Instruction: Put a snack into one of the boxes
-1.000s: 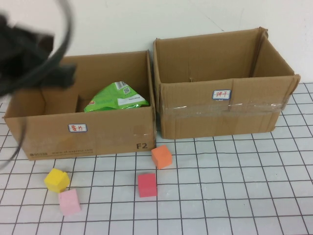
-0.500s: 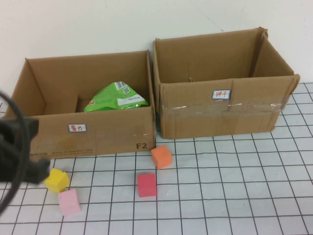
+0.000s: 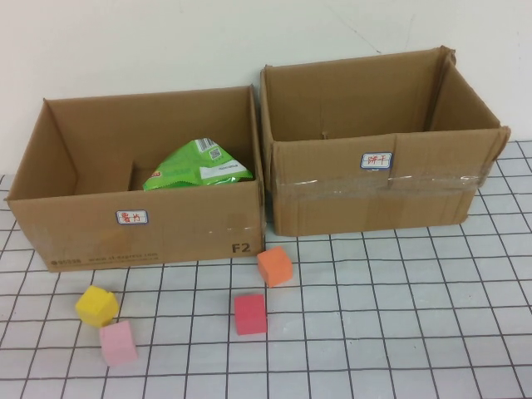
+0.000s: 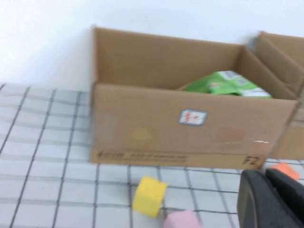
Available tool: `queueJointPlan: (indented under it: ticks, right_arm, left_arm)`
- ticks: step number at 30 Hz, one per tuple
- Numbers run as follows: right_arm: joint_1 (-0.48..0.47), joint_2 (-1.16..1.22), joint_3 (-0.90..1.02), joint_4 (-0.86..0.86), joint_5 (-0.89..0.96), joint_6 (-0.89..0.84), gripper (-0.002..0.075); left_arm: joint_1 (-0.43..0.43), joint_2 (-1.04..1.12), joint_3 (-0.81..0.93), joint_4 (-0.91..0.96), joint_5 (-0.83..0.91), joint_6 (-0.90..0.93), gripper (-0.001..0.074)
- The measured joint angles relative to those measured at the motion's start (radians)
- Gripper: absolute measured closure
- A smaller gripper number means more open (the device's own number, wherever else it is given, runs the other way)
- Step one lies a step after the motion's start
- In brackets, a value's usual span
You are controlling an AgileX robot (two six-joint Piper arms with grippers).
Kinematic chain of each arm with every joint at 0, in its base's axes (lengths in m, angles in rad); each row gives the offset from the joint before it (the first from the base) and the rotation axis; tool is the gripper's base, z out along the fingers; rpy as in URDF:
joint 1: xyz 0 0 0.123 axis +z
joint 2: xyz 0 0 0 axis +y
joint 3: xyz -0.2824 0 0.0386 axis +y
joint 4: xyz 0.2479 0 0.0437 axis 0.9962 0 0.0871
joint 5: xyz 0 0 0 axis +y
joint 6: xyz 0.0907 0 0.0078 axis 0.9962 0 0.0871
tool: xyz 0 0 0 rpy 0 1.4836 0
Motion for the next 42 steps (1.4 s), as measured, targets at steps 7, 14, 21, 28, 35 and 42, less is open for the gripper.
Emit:
queueJointPlan:
  ticks: [7,14,21,28,35,42]
  right_arm:
    - [0.000,0.000,0.000,0.000,0.000,0.000,0.0725]
    - [0.000,0.000,0.000,0.000,0.000,0.000,0.0725]
    - [0.000,0.000,0.000,0.000,0.000,0.000,0.0725]
    - [0.000,0.000,0.000,0.001,0.000,0.000,0.0725]
    - [0.000,0.000,0.000,0.001,0.000,0.000,0.0725]
    - [0.000,0.000,0.000,0.001,0.000,0.000,0.0725]
  left_arm:
    - [0.073,-0.150,0.188,0.000,-0.009,-0.058,0.0736]
    - [0.096,-0.151,0.295,-0.228,-0.069,0.245,0.0736]
    - [0.262,-0.151,0.354,-0.400,-0.122,0.425,0.0736]
    - [0.295,-0.152,0.358,-0.401,-0.134,0.432,0.0736]
    - [0.258,-0.152,0.358,-0.331,-0.133,0.438,0.0736]
    - [0.210,-0.152,0.358,-0.268,-0.133,0.421,0.0736]
